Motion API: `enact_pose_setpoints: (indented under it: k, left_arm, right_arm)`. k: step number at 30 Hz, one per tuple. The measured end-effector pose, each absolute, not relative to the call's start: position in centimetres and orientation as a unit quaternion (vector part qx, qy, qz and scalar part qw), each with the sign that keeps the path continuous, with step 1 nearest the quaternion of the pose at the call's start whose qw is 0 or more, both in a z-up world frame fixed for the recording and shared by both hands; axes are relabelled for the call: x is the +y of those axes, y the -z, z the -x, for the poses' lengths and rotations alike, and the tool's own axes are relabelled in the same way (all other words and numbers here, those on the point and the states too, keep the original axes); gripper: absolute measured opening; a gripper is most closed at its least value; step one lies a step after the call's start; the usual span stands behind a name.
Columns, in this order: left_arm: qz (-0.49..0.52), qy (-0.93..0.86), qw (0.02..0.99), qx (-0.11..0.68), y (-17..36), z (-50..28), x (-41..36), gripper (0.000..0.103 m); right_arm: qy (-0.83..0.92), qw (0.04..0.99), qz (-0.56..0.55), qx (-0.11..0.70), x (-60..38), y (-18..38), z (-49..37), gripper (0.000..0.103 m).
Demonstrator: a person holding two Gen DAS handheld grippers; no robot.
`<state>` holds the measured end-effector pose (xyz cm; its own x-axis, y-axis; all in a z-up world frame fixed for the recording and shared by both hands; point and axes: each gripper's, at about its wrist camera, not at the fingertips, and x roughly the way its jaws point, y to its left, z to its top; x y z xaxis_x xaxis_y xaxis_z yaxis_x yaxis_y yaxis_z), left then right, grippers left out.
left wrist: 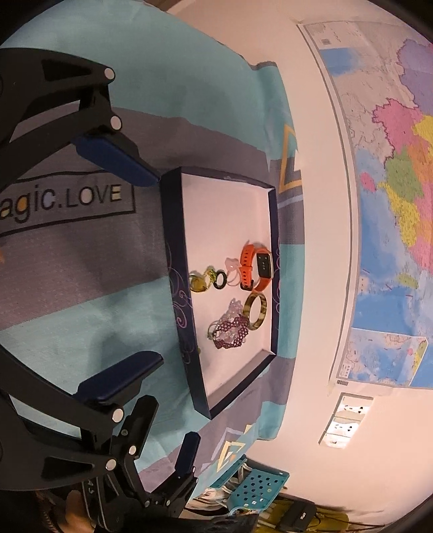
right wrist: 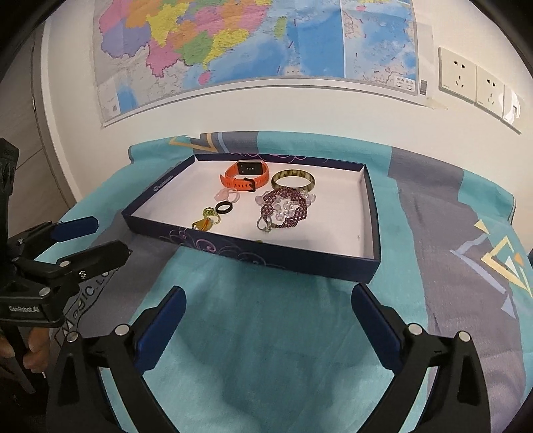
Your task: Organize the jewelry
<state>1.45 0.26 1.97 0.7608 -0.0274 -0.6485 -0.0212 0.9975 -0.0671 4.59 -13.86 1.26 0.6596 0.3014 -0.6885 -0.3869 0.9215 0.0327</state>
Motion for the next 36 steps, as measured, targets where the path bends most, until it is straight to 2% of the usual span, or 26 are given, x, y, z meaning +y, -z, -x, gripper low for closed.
enact_pose_setpoints:
  k: [36]
  left_arm:
    - [0.035, -0.026, 0.934, 0.356, -1.6, -0.7, 0.1, 0.097]
  right_arm:
    - [-0.193, 0.903, 0.052, 0.381, -13.6, -0.8, -3.4, 0.096]
